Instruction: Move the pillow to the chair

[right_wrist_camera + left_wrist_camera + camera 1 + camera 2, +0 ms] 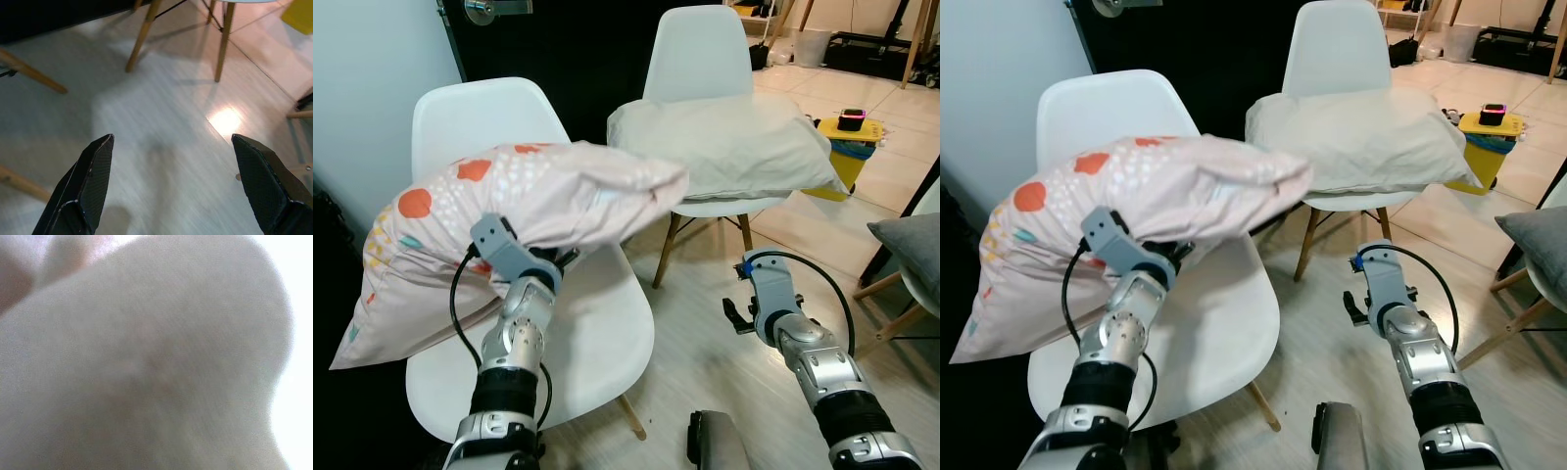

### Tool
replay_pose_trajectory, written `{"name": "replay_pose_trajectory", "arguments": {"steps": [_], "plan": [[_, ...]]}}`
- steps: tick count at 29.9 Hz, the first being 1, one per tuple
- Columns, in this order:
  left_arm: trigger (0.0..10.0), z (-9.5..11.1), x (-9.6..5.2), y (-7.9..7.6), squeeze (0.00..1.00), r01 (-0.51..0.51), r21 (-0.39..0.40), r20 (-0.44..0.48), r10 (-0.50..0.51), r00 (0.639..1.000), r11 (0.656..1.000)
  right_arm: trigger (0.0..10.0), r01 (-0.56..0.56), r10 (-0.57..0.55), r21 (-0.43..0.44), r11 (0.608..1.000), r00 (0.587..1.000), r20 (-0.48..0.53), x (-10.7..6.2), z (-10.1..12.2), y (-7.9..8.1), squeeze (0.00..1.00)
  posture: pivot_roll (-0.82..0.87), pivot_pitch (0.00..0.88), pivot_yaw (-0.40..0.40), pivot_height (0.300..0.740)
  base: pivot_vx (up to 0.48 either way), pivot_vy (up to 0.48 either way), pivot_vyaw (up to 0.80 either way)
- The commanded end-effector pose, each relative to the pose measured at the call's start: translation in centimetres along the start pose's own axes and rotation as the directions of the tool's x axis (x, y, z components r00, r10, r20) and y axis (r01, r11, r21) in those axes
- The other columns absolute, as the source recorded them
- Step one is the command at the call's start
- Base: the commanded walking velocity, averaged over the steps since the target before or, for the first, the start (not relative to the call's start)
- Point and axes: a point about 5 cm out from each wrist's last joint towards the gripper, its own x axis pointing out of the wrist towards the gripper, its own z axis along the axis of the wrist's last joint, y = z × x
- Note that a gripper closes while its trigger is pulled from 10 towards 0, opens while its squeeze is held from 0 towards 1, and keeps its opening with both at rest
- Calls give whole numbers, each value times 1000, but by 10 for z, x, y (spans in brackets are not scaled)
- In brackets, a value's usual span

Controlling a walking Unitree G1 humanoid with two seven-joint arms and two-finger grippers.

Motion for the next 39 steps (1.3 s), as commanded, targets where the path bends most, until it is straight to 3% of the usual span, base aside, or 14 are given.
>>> {"name": "replay_pose_trajectory", "arguments": {"steps": [1,2,3,6,7,19,23,25,26,29,32,33,34,39], "plan": [[10000,-29,-3,-28,0,53,-121,-84,-64,994,991,10000,19,-19,2,1000,1000,-3,0,-2,-4,0,4,50,23,526,0,0,0],[10000,-41,-7,-39,0,101,-142,-133,-120,984,985,10000,29,-29,3,1000,1000,-3,0,-2,-6,0,3,50,23,526,0,0,0],[10000,-54,-12,-49,384,145,-167,-183,-175,967,975,10000,36,-35,3,999,999,-3,0,-2,-7,0,0,51,23,526,0,0,0],[10000,-60,-15,-54,384,166,-183,-209,-204,956,969,10000,38,-38,4,999,999,-3,0,-2,-8,0,-1,51,23,526,0,0,0],[10000,-64,-18,-59,1000,187,-195,-227,-230,946,963,10000,39,-39,4,999,999,-3,-1,-3,-8,0,-1,52,22,526,0,0,0],[10000,-69,-27,-71,1000,230,-242,-276,-294,915,943,10000,40,-40,0,999,999,-17,0,-6,-7,0,11,54,17,526,0,0,0],[10000,-70,-38,-91,1000,362,-235,-320,-424,847,902,10000,44,-45,-3,999,999,-25,0,-6,-8,0,10,54,16,526,0,0,0],[10000,-68,-51,-107,1000,537,-151,-373,-551,746,830,10000,50,-51,-5,999,998,-31,0,-7,-10,0,9,53,15,526,0,0,0],[10000,-68,-51,-107,1000,537,-151,-373,-551,746,830,10000,50,-51,-5,999,998,-31,0,-7,-10,0,9,53,15,526,0,0,0],[10000,-63,-58,-110,1000,675,47,-458,-585,669,736,10000,54,-54,-6,999,998,-38,0,-9,-12,0,10,53,15,526,0,0,0],[10000,-56,-65,-97,1000,778,448,-599,-499,627,440,10000,55,-55,-6,998,997,-45,0,-10,-12,0,10,55,16,526,0,0,0],[10000,-56,-65,-97,1000,778,448,-599,-499,627,440,10000,55,-55,-6,998,997,-45,0,-10,-12,0,10,55,16,526,0,0,0],[10000,-45,-64,-91,1000,760,577,-606,-468,644,299,10000,54,-55,-6,998,997,-46,0,-10,-11,0,11,56,16,526,0,0,0],[10000,-27,-60,-90,1000,702,663,-555,-459,694,259,10000,51,-51,-5,999,998,-47,0,-11,-10,0,14,57,15,526,0,0,0]]}}
